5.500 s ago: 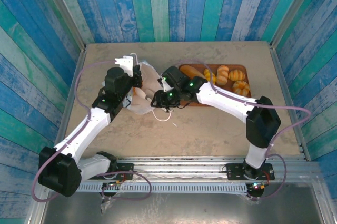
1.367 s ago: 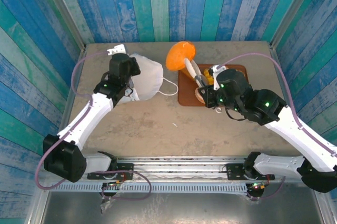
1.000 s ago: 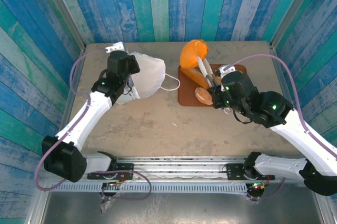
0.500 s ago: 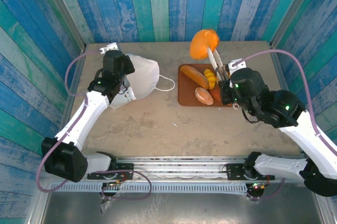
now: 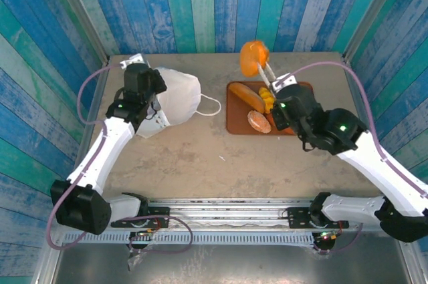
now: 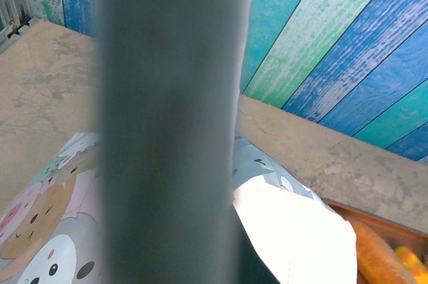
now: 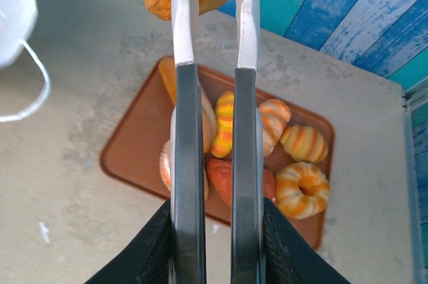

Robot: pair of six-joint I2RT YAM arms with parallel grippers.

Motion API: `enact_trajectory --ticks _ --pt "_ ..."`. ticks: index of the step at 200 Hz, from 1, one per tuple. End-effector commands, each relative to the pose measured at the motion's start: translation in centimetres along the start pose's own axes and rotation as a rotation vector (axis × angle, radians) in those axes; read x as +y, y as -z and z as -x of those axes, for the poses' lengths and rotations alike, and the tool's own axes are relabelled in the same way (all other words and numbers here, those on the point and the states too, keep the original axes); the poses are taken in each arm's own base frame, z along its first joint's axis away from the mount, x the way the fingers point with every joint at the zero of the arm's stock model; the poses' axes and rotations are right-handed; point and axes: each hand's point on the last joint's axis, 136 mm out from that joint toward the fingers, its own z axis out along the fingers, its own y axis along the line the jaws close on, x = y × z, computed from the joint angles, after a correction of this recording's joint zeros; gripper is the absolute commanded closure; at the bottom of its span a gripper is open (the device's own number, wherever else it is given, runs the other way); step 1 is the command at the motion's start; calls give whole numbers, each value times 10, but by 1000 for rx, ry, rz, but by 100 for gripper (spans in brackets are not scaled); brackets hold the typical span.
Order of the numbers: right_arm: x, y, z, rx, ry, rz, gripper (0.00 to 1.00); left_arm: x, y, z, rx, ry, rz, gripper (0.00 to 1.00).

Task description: Take the fake bread out of the paper bag

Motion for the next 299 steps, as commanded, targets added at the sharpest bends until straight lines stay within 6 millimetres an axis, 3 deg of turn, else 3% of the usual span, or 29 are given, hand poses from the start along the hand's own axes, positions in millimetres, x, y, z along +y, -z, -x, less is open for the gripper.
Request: enact_trajectory --ticks 1,61,96,170,213,257,299 --pt "8 -16 7 -40 103 -48 68 -11 24 30 -57 71 -95 100" --pt "49 -49 -15 19 371 -77 65 -14 29 40 -34 204 -230 100" --pt "51 -62 -25 25 468 -150 65 -10 30 44 -26 255 -258 100" --pt "42 -71 -41 70 549 -239 66 1 23 37 -6 317 -266 100" --pt "41 -69 -44 146 509 -242 66 3 19 31 6 331 -265 100" --pt "39 -55 -65 373 428 -240 71 7 17 30 5 327 -250 100" --pt "62 -35 -77 509 357 -156 72 9 16 28 7 323 -241 100"
